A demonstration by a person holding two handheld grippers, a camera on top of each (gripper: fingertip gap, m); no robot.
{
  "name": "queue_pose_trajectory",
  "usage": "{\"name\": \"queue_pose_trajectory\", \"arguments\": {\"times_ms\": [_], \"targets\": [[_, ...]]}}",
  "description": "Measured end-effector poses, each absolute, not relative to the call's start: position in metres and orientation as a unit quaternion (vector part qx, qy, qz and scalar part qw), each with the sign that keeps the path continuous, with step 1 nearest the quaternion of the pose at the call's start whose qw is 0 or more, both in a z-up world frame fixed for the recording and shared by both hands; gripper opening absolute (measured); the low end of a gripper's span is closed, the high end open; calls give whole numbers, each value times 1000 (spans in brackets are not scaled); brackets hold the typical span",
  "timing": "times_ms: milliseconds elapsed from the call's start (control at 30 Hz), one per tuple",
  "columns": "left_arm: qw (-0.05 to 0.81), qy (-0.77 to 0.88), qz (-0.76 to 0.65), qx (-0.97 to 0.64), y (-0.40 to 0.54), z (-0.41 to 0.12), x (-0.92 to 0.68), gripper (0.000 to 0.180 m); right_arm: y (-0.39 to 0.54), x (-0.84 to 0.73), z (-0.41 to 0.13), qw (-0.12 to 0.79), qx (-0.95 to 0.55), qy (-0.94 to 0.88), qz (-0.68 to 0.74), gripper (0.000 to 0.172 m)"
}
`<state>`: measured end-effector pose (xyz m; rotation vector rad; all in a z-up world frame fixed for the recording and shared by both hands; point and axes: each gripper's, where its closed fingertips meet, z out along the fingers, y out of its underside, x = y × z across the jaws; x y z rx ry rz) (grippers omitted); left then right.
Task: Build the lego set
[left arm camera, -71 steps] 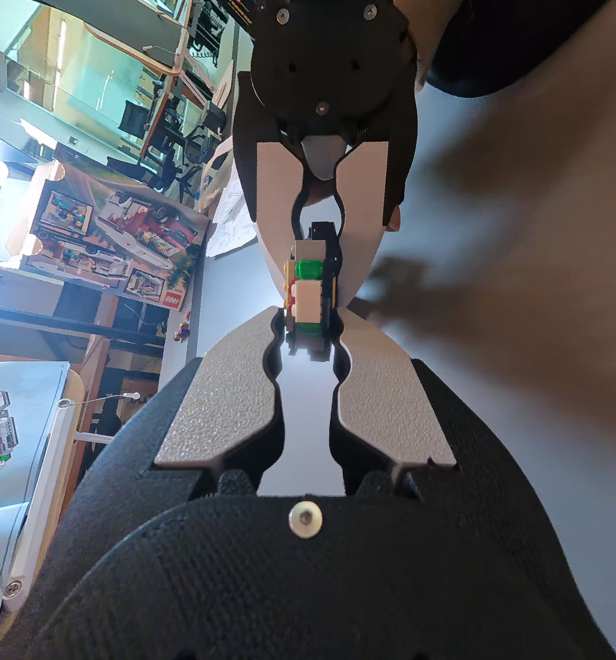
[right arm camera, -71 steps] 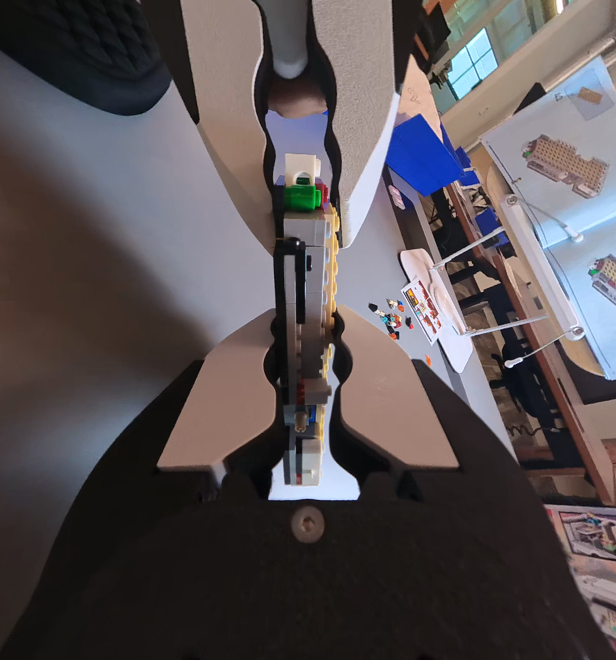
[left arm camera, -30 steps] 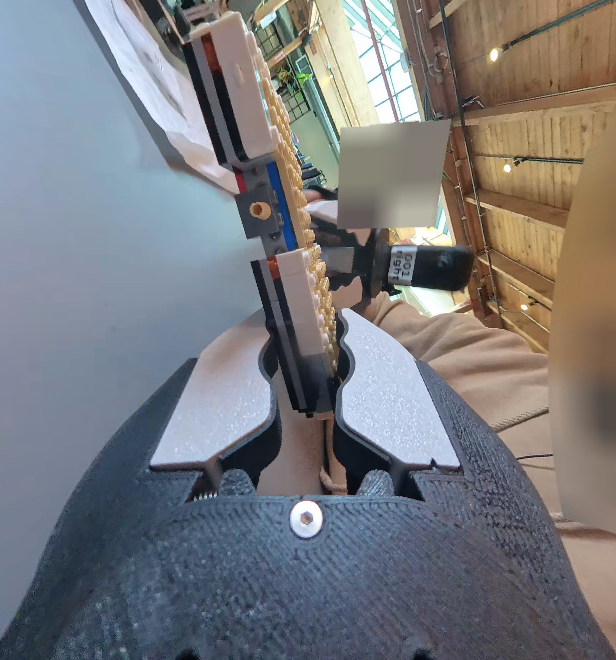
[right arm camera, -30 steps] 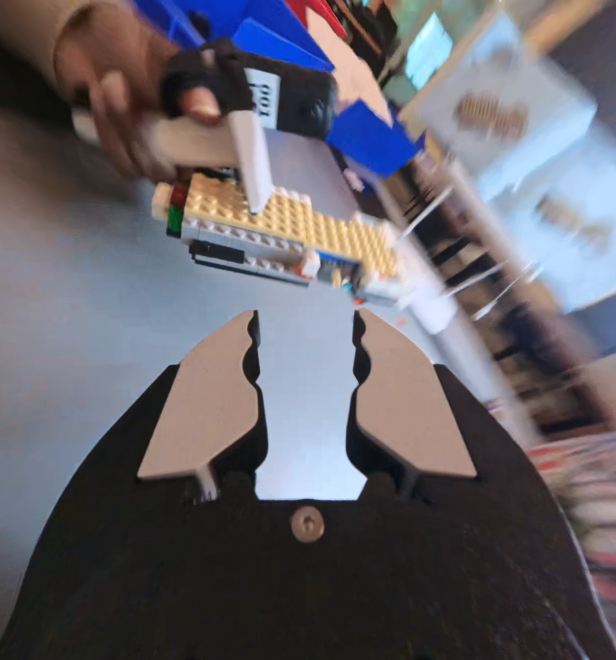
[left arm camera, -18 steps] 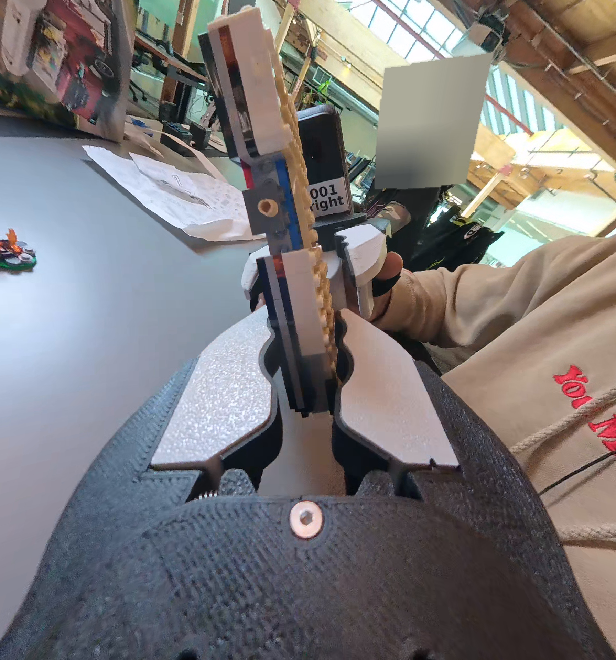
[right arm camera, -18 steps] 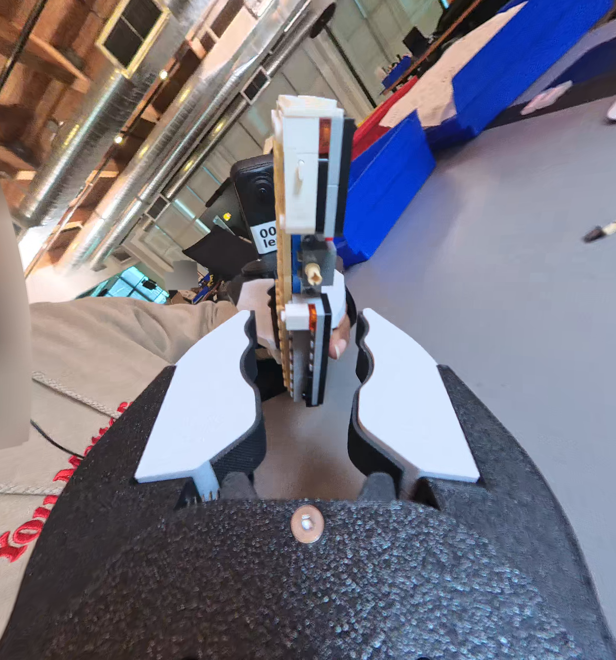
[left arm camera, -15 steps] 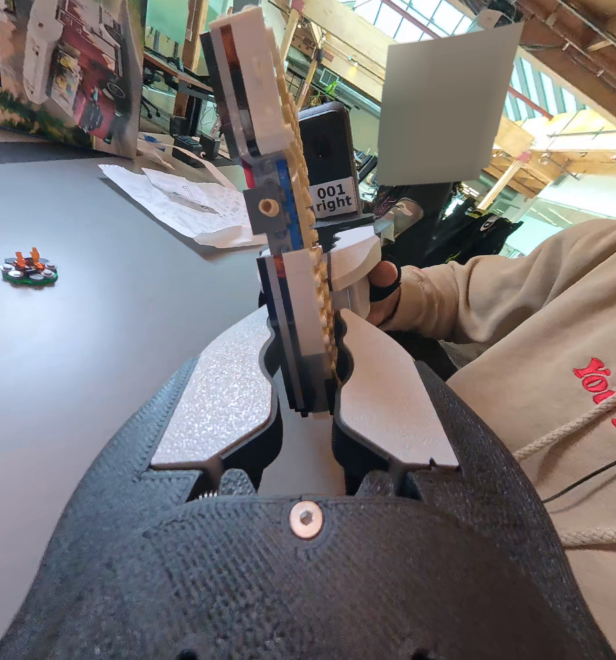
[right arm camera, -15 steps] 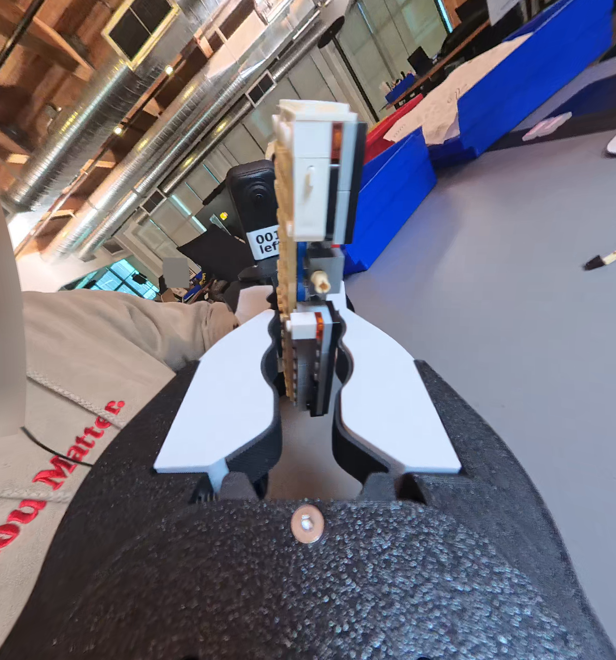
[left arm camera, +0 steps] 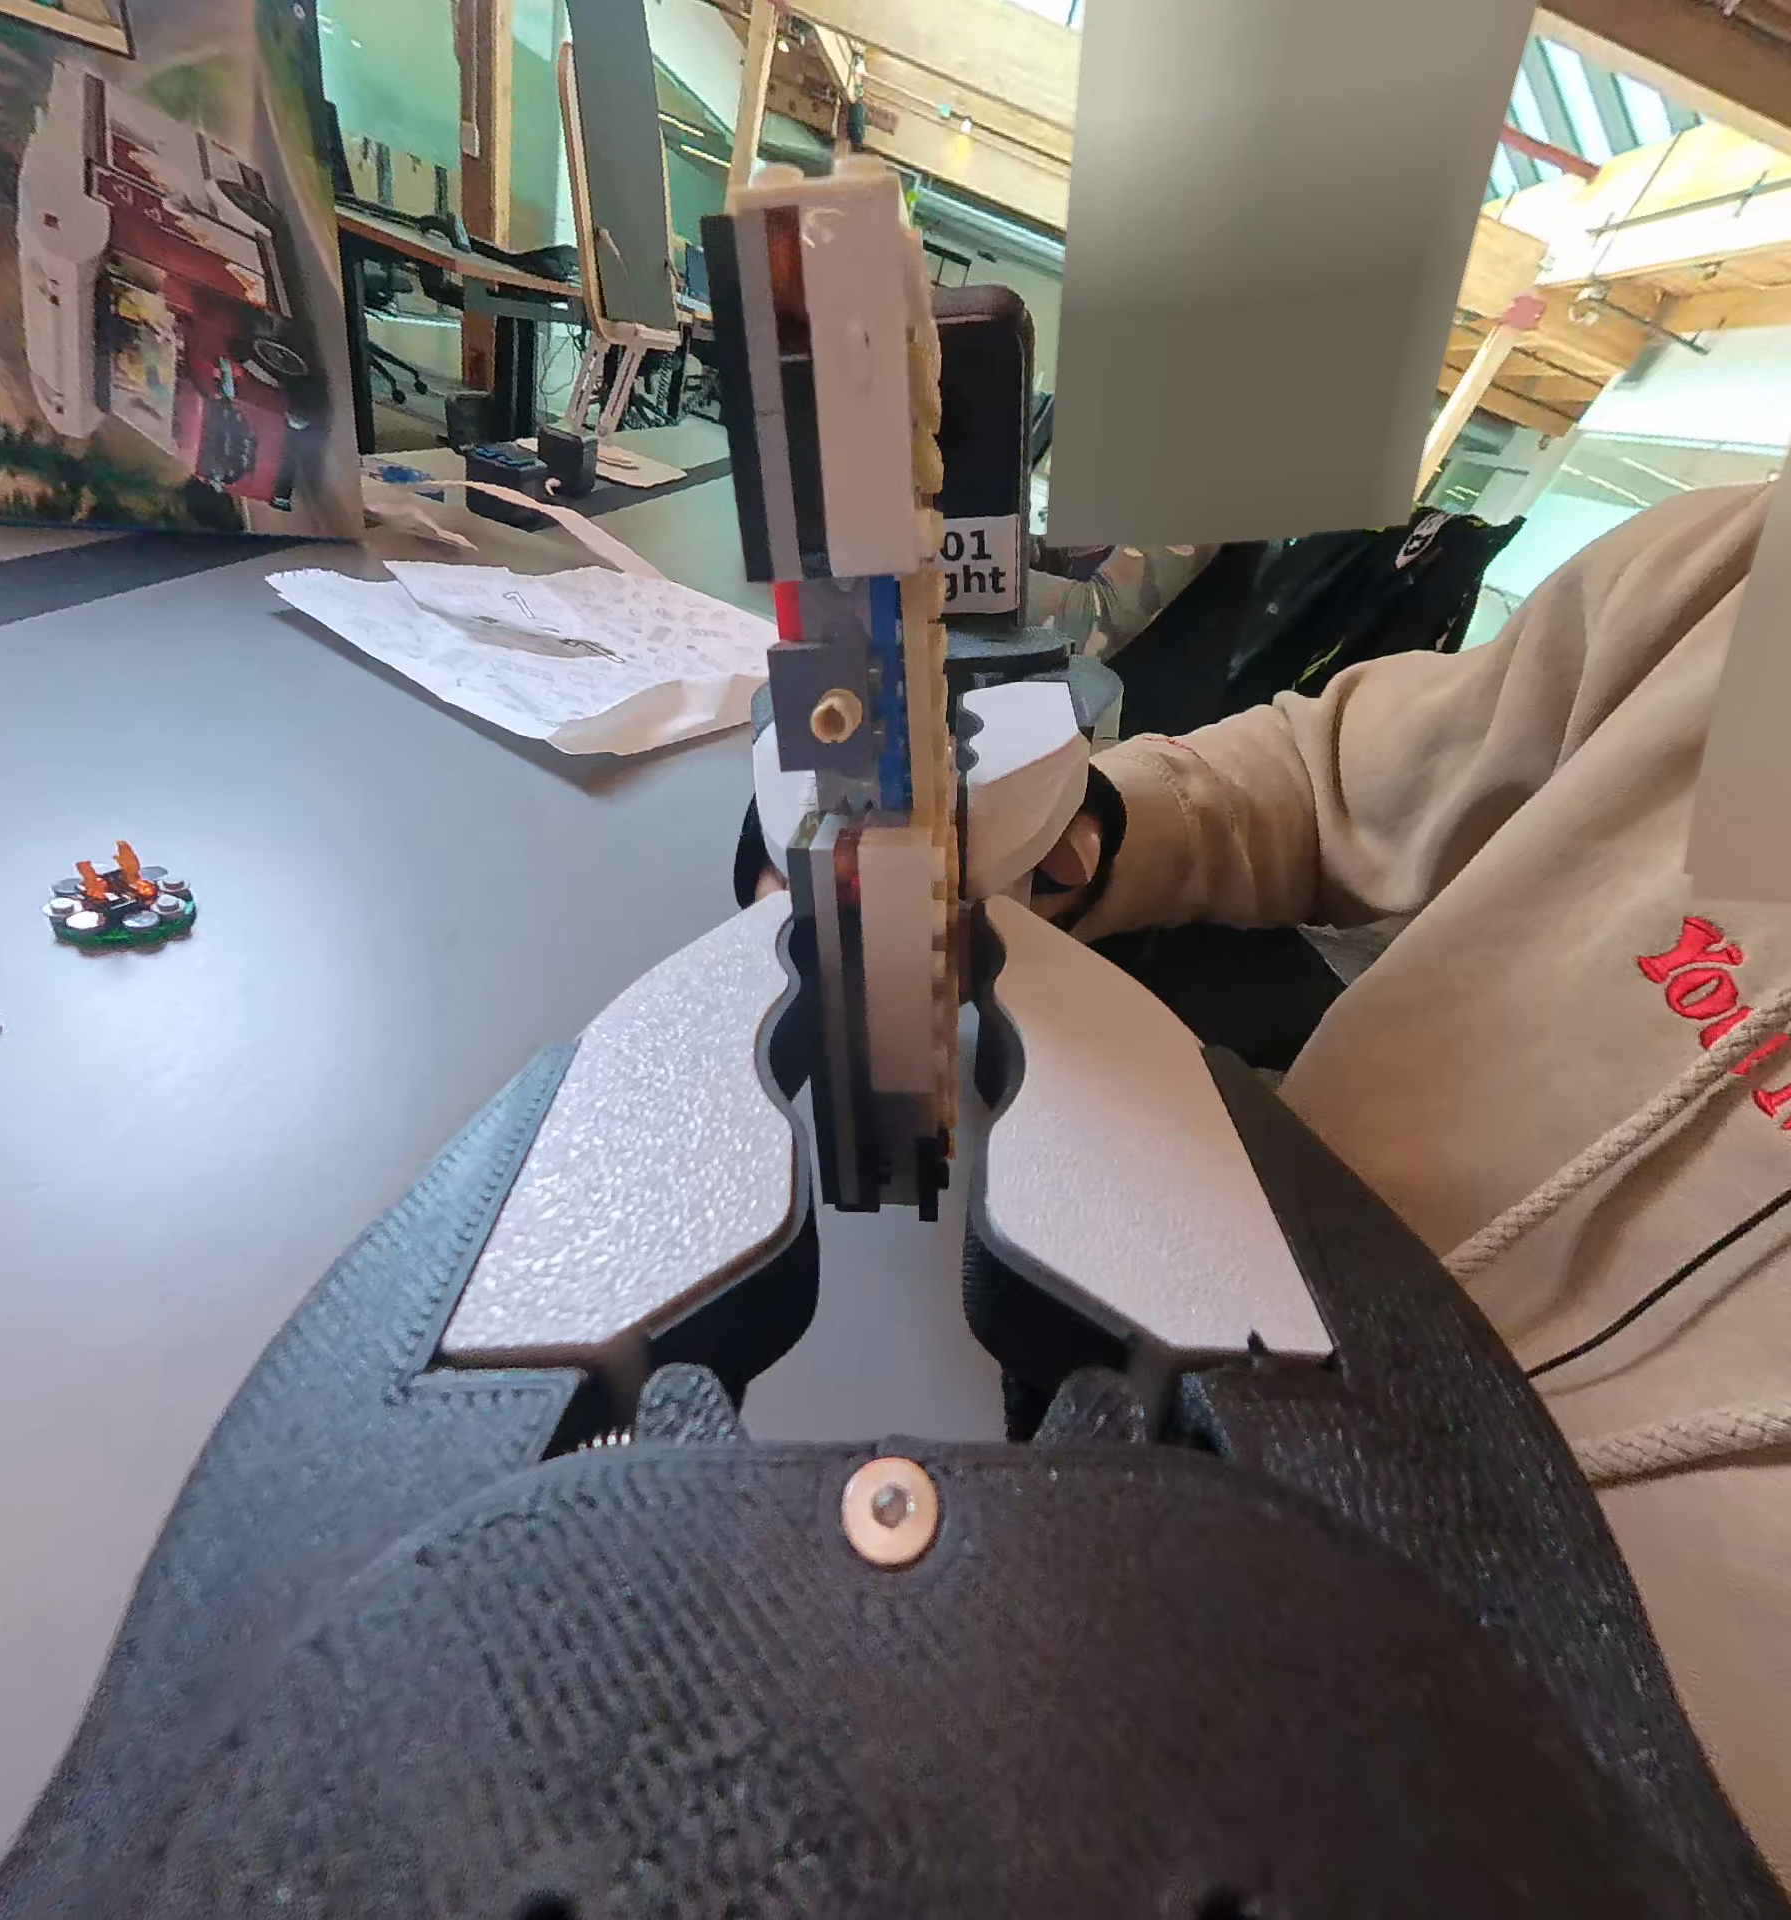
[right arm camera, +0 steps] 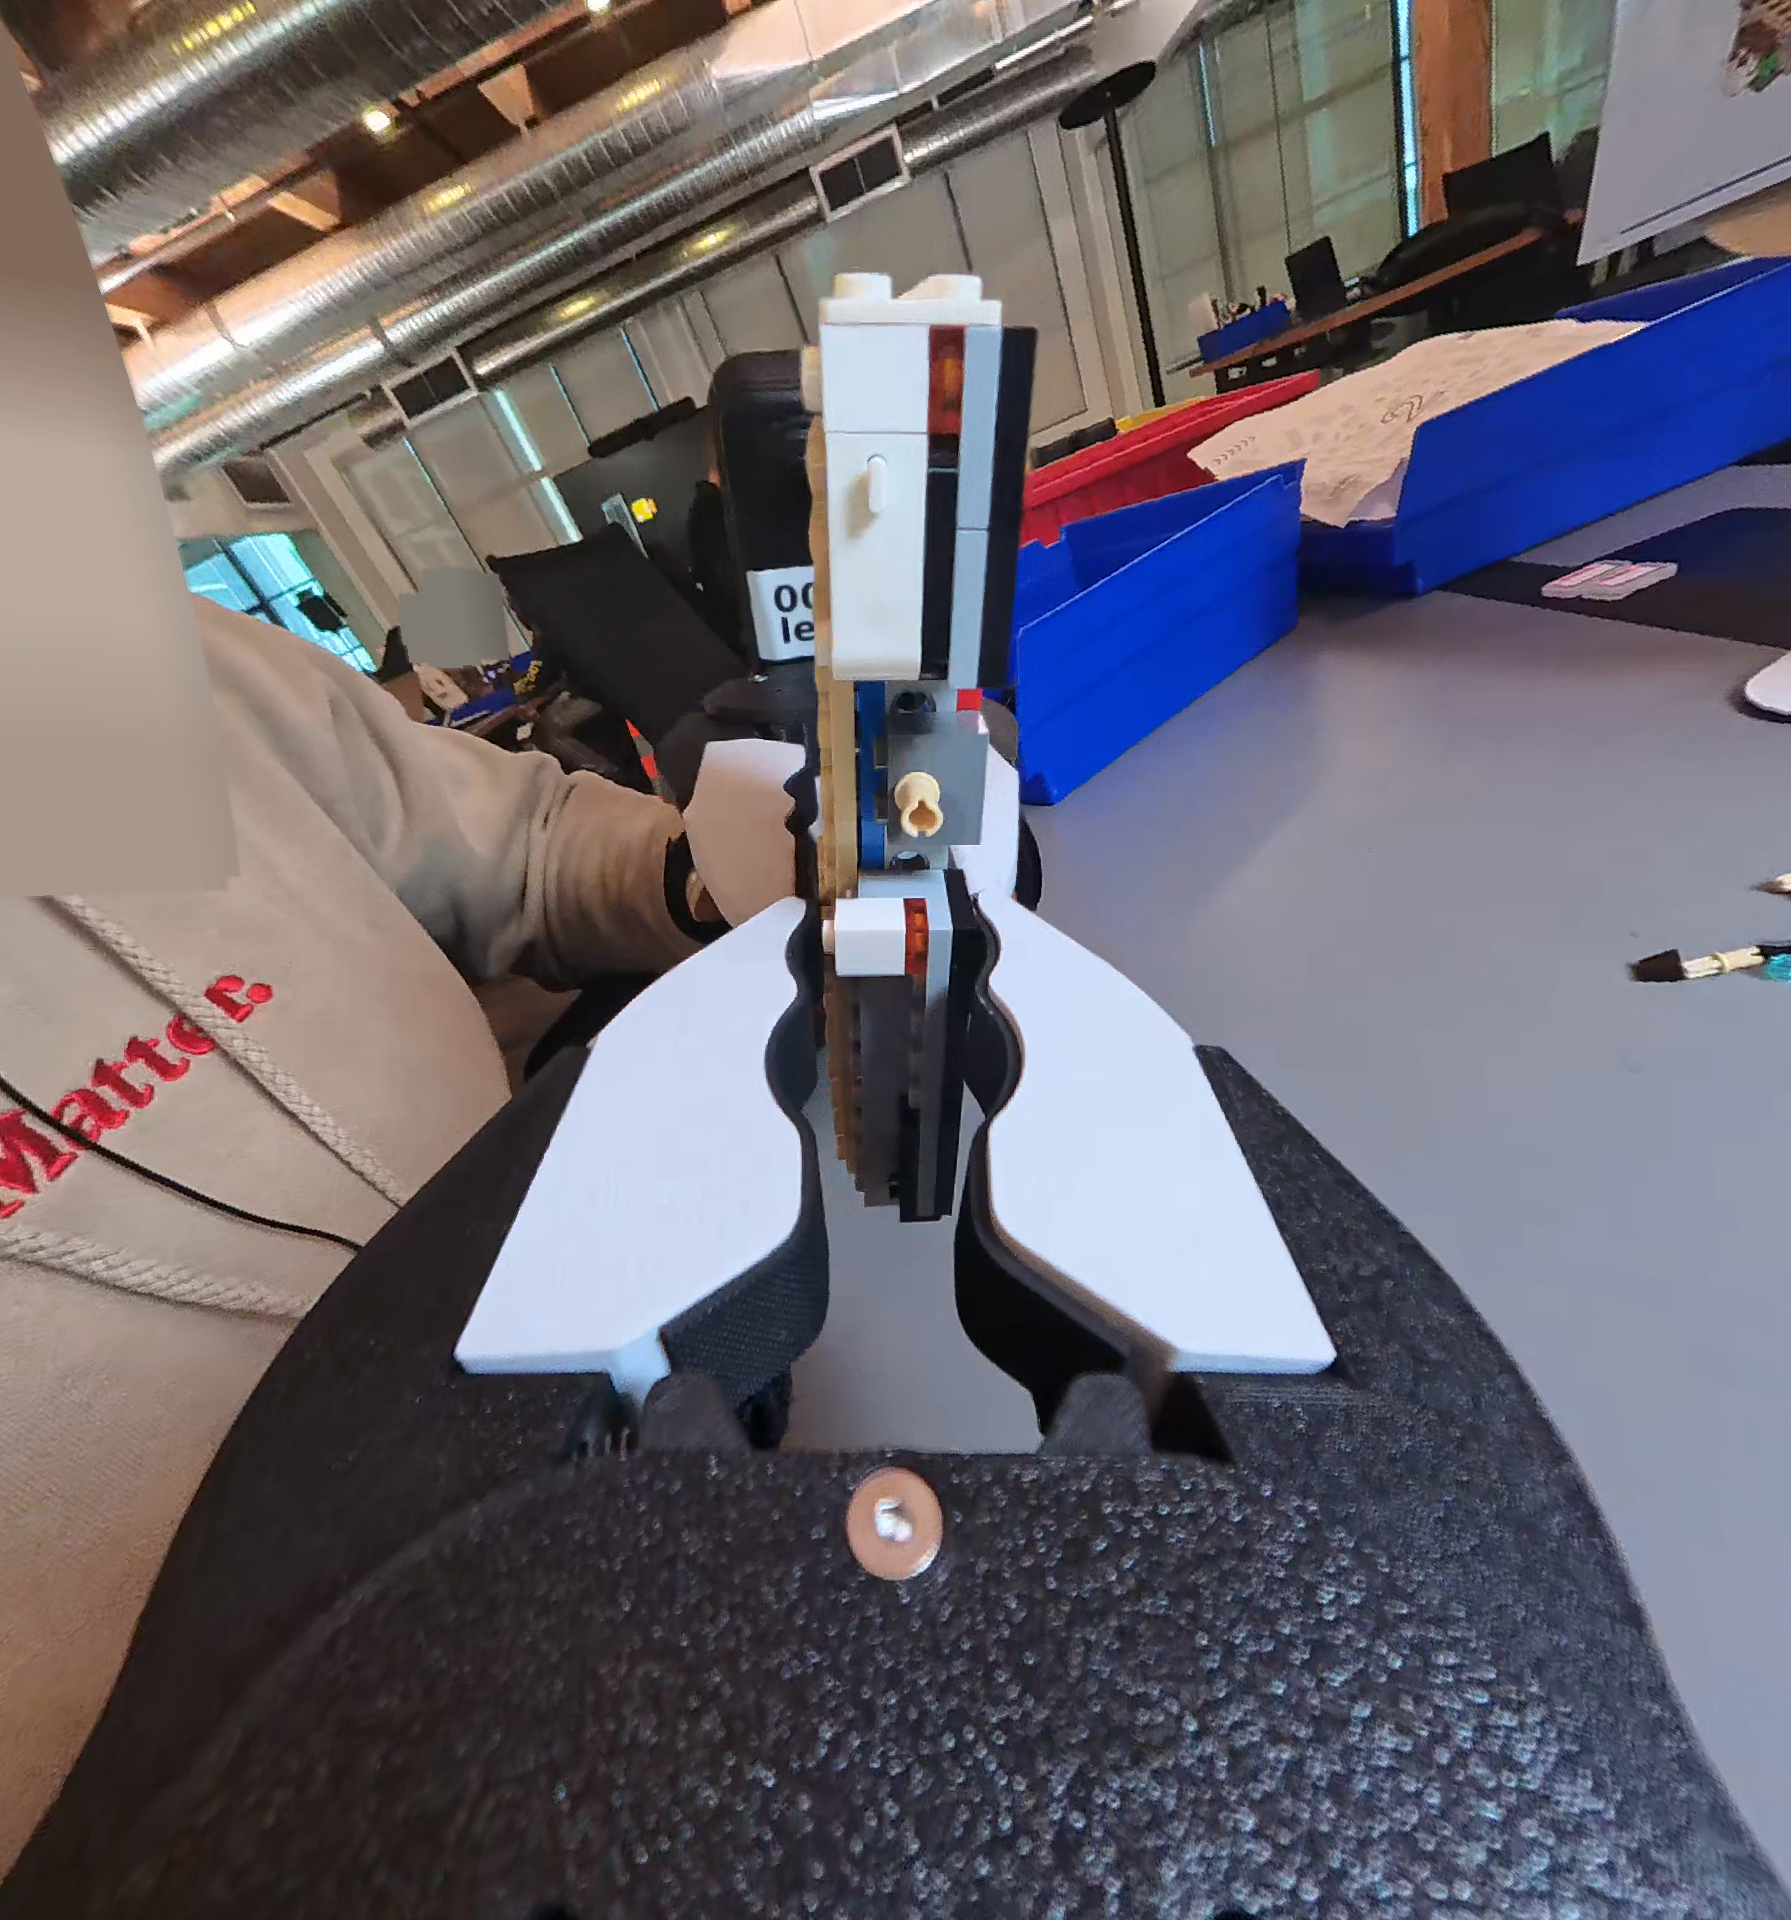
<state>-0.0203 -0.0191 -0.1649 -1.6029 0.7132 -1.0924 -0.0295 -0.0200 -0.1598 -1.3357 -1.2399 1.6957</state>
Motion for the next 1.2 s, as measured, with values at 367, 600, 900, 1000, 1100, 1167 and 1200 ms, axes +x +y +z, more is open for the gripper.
{"name": "queue_pose_trajectory", "arguments": {"times_ms": [367, 600, 900, 1000, 1100, 1167, 1200], "targets": [[474, 288, -477, -682, -23, -169, -20, 25, -22, -29, -160, 326, -498, -458, 660, 24], [479, 305, -465, -679, -24, -166, -19, 25, -22, -28, -156, 334, -488, -481, 647, 26], [465, 320, -483, -670, -32, -164, -13, 25, -30, -28, -150, 342, -470, -482, 656, 24], [468, 336, -468, -670, -33, -167, -14, 25, -32, -29, -153, 340, -470, -490, 651, 24], [505, 340, -435, -664, -29, -162, -19, 28, -31, -29, -154, 339, -472, -490, 650, 23], [508, 350, -420, -666, -30, -163, -19, 27, -31, -29, -154, 341, -471, -491, 648, 23], [505, 348, -424, -667, -31, -162, -19, 26, -32, -29, -154, 343, -470, -492, 647, 24]]}}
